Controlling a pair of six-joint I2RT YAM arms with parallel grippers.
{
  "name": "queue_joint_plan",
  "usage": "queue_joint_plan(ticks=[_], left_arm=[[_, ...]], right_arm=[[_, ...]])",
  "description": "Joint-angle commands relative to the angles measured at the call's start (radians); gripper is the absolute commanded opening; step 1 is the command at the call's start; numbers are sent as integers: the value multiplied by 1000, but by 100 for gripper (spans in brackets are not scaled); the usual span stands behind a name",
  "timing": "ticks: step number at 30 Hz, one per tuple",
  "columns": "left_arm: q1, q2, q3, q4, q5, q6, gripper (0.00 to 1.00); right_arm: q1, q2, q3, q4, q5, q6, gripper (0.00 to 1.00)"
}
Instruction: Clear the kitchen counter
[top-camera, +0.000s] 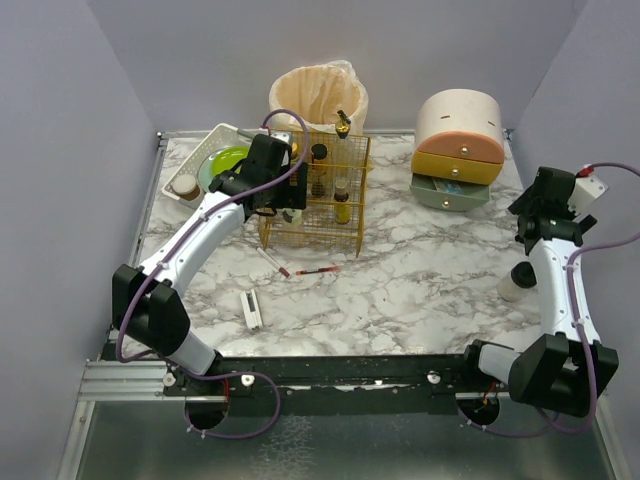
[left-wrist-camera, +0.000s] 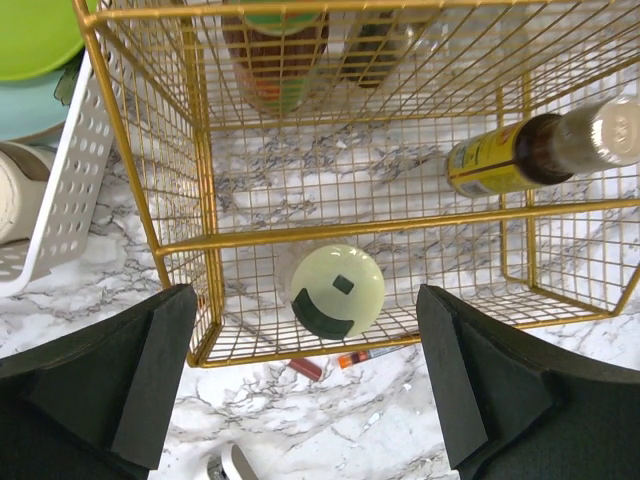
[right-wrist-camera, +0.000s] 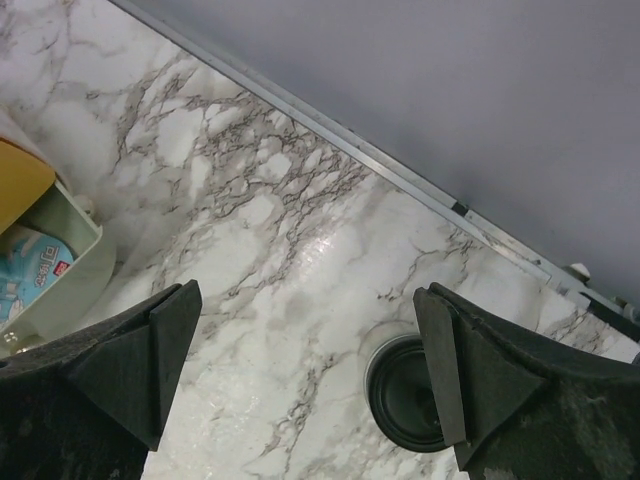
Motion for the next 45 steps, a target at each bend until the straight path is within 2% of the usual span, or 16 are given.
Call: queue_joint_plan(ticks=[1, 8, 26, 45], left_arm=[[-5, 19, 73, -29, 18, 3, 99], [-5, 20, 90, -34, 28, -1, 99], [-5, -8, 77, -35, 3, -6, 99], [-5, -7, 78, -29, 18, 8, 99]], right_arm=[[-5, -6, -29, -68, -1, 123, 98], [-10, -50, -126, -66, -9, 155, 98], [-14, -119, -222, -85, 143, 195, 98], [-16, -99, -297, -57, 132, 211, 97]])
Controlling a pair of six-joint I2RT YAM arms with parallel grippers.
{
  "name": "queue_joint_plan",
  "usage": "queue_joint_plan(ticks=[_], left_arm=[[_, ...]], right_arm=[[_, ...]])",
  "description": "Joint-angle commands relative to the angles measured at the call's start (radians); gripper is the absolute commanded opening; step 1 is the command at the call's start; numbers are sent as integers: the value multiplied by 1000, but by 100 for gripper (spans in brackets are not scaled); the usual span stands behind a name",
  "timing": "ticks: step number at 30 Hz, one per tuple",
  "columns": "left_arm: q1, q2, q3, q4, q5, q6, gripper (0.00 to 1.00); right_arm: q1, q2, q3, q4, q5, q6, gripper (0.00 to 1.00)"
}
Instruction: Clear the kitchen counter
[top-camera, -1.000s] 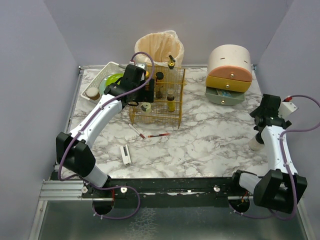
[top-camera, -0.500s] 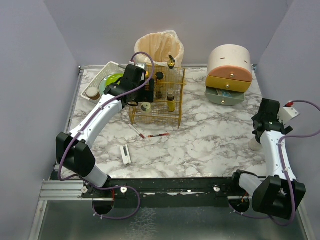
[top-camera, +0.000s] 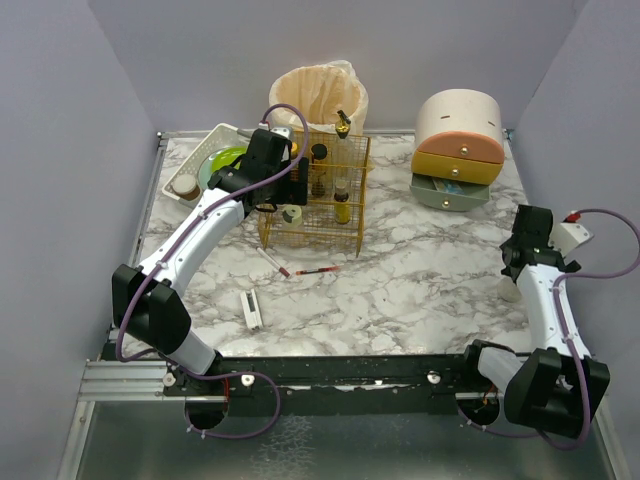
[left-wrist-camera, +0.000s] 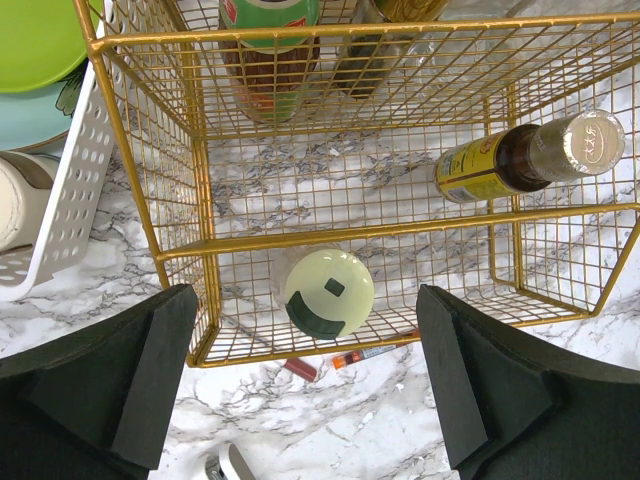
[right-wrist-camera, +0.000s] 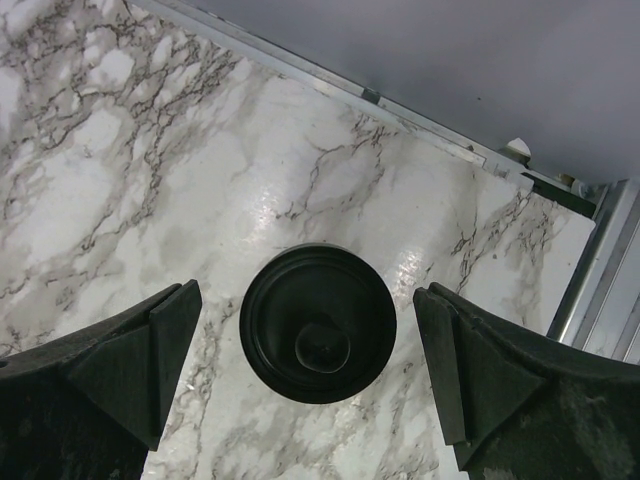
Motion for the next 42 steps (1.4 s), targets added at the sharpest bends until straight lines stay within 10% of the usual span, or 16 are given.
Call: queue_joint_plan(ticks=[1, 18, 33, 42], left_arm=[[-5, -19, 10, 0, 8, 8, 99], [-5, -11, 25, -9, 11, -7, 99], [-5, -18, 25, -12, 2, -7, 99], [0, -34, 69, -26, -63, 4, 99]], right_arm=[[-9, 17, -26, 12, 8, 29, 97], [-9, 37, -79, 81, -31, 3, 84], [-9, 7, -80, 90, -57, -23, 52], [-9, -93, 57, 71, -367, -141, 20]])
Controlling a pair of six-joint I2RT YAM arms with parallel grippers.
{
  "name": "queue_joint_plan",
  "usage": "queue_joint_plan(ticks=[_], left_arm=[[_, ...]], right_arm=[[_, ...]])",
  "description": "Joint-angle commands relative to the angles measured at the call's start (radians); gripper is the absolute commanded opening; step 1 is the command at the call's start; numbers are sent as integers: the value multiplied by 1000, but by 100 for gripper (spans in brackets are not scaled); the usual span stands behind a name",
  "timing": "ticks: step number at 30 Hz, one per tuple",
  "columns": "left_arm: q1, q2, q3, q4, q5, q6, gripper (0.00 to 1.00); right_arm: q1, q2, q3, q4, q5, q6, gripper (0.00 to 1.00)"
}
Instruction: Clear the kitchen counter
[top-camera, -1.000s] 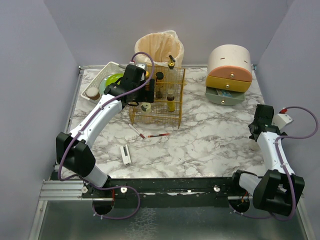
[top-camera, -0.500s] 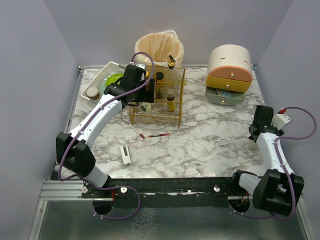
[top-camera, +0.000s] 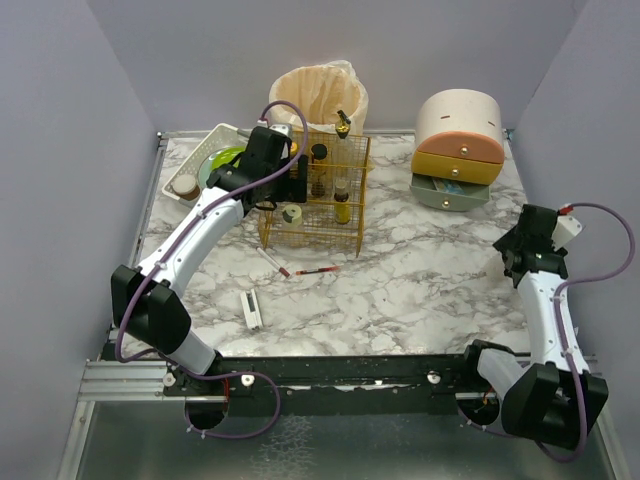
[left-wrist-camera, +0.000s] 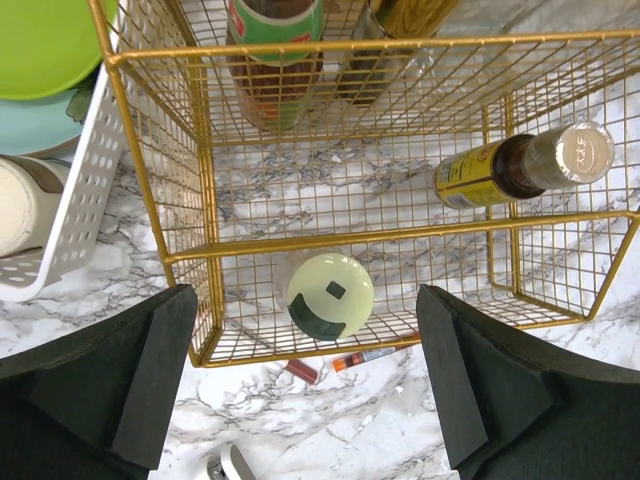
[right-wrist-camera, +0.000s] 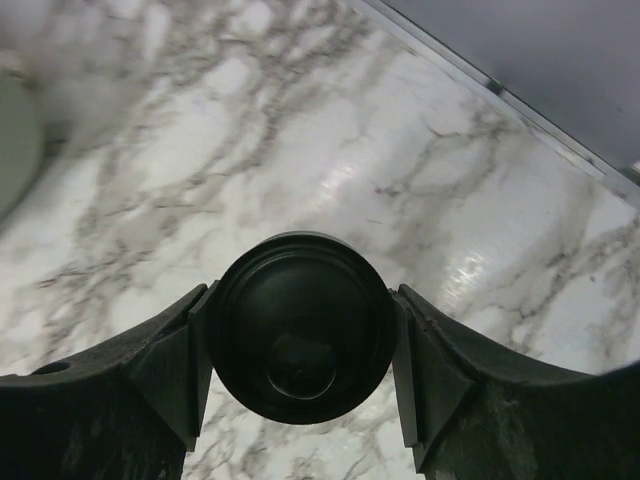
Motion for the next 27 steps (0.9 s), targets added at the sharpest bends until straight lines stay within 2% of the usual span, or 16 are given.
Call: queue_joint_plan(ticks=[1, 7, 14, 21, 27], left_arm=[[0, -40, 61, -17, -64, 7, 99], [7, -74, 71, -16, -109, 17, 99], [16, -87, 71, -17, -142, 19, 99], [25, -100, 65, -7, -176, -7, 99], [49, -139, 41, 15, -220, -28, 99]], right_arm=[[-9, -48, 107, 11, -188, -73, 18], [-9, -34, 191, 0, -390, -101, 5], [18, -29, 274, -20, -488, -128, 0], [101, -9, 377, -50, -474, -128, 0], [297, 43, 480, -63, -376, -96, 0]])
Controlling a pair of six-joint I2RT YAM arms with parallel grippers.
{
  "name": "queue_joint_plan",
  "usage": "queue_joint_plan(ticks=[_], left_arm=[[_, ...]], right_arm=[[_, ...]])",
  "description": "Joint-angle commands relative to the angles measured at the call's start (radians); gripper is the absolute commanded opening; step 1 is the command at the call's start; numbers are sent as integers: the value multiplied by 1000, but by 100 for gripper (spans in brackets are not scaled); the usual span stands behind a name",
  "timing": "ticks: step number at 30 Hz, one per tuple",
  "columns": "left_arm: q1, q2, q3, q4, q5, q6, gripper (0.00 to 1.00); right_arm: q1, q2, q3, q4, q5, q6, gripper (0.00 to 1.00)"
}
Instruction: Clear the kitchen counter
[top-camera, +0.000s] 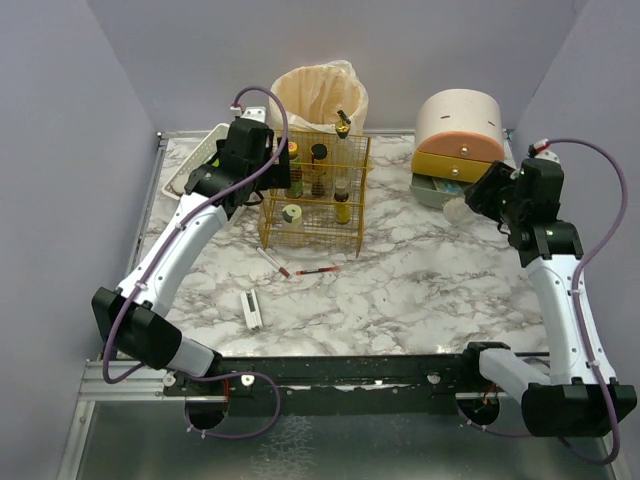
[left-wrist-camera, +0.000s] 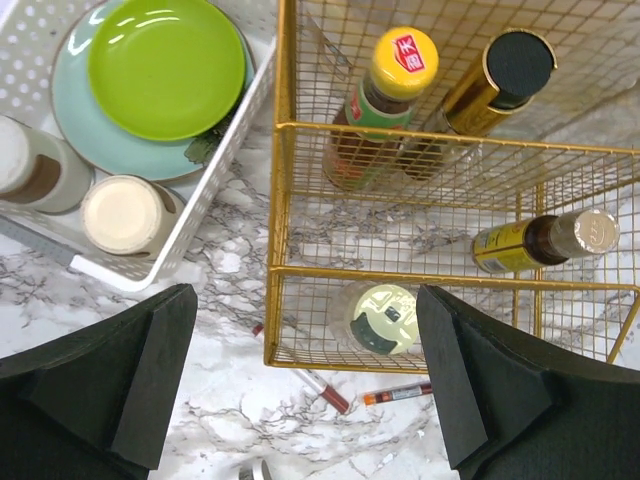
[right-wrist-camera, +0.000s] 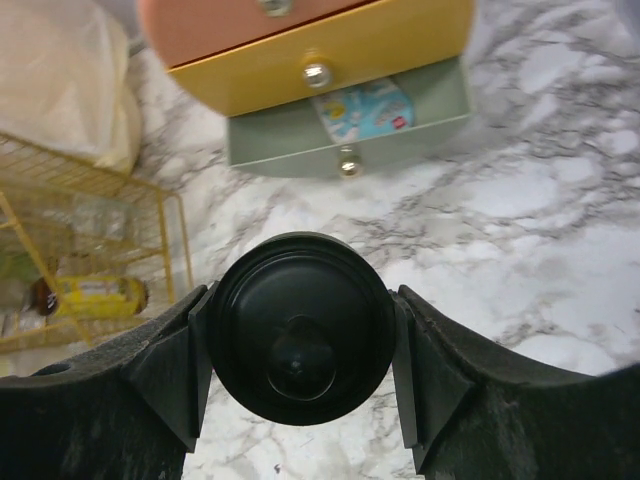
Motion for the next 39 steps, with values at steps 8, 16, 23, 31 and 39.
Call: queue_joint_plan(ticks=[8, 16, 23, 31, 39], left_arm=[[67, -90, -56, 24, -111, -69, 99], [124, -109, -109, 38, -60, -111, 99], [145, -136, -151, 50, -25, -123, 99], [162, -185, -208, 63, 3, -125, 99], [167, -223, -253, 82, 18, -124, 99]], right_arm=[[311, 112, 321, 16, 8, 33, 0], [627, 245, 470, 54, 106, 5, 0], [818, 417, 582, 139, 123, -78, 0], [864, 592, 642, 228, 178, -122, 0], [863, 705, 700, 253, 223, -135, 0]])
